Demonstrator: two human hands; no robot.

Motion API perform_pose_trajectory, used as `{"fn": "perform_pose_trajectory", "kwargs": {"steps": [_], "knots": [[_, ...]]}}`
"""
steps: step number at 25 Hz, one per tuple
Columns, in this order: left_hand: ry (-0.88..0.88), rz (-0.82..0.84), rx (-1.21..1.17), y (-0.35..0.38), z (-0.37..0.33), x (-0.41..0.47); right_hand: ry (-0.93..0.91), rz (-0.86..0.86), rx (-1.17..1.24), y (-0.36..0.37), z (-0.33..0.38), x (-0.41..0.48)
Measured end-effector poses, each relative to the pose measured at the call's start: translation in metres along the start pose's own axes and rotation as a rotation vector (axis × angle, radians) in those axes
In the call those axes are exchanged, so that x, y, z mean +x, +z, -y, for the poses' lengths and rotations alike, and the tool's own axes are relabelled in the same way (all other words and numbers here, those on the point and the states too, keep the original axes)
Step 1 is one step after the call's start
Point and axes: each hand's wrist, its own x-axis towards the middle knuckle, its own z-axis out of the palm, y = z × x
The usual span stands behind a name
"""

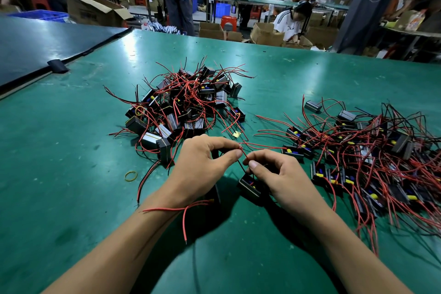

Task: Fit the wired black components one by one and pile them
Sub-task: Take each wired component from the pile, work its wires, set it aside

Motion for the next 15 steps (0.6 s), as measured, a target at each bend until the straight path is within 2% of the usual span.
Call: {"fn": "perform_pose_trajectory", "kwargs": {"steps": [10,12,15], "knots": [[0.002,-0.004,-0.052,0.0021,0.0023,0.0014,-0.018,-0.004,-0.002,0.0005,-0.0015,0.0004],[0.021,-0.002,-0.031,0.0020,0.0032,0.0020,-0.127,-0.090,-0.080,0.0010,-0.0021,-0.0005],[0.073,0.010,0.018,0.0022,0.0032,0.0009,-0.434,-0.252,-0.256,-0.0007,-0.0009,-0.0010]]}}
